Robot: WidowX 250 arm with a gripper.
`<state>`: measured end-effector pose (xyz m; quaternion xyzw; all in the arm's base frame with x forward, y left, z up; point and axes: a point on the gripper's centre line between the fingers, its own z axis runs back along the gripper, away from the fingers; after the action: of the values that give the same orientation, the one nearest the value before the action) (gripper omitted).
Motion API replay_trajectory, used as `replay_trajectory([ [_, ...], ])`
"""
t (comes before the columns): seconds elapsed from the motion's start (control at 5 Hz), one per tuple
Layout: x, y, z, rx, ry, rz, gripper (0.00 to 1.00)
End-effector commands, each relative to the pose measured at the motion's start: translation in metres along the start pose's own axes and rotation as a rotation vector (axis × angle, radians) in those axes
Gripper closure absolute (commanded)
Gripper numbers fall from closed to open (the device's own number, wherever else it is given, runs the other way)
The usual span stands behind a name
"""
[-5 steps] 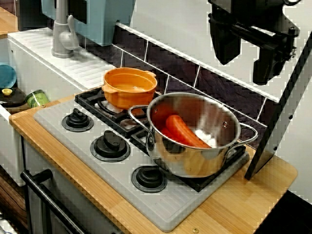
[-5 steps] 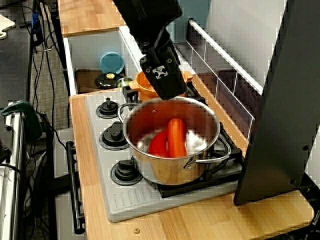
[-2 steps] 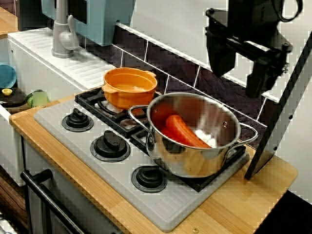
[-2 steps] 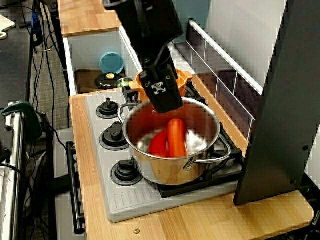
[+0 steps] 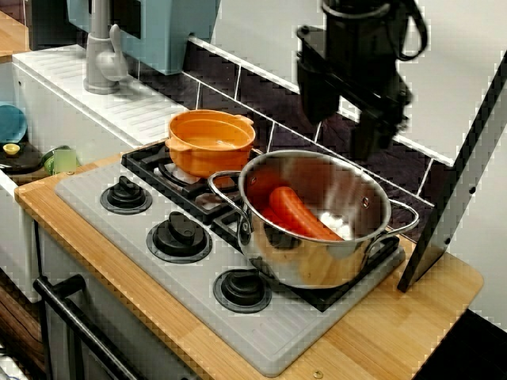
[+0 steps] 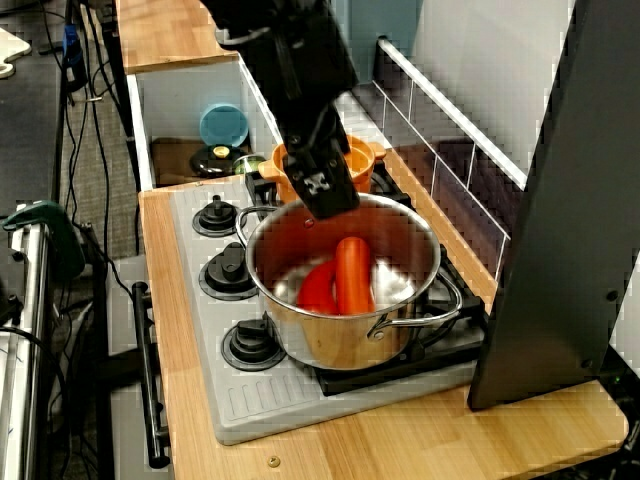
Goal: Lift pot from stove
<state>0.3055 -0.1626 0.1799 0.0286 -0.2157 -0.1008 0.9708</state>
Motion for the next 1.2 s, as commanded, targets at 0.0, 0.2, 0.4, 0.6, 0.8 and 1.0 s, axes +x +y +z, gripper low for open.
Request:
replay_trajectory([
  [0.0, 0.017, 0.051, 0.025, -0.021, -0.040, -0.147, 0.00],
  [0.2, 0.021, 0.072, 0.010, -0.027, 0.018, -0.247, 0.00],
  [0.4, 0.019, 0.095, -0.013, -0.053, 0.053, -0.272, 0.00],
  [0.6, 0.022, 0.106, -0.021, -0.055, 0.048, -0.247, 0.00],
  [0.8, 0.024, 0.112, -0.024, -0.047, 0.053, -0.226, 0.00],
  [1.0, 0.024, 0.122, -0.022, -0.032, 0.058, -0.194, 0.00],
])
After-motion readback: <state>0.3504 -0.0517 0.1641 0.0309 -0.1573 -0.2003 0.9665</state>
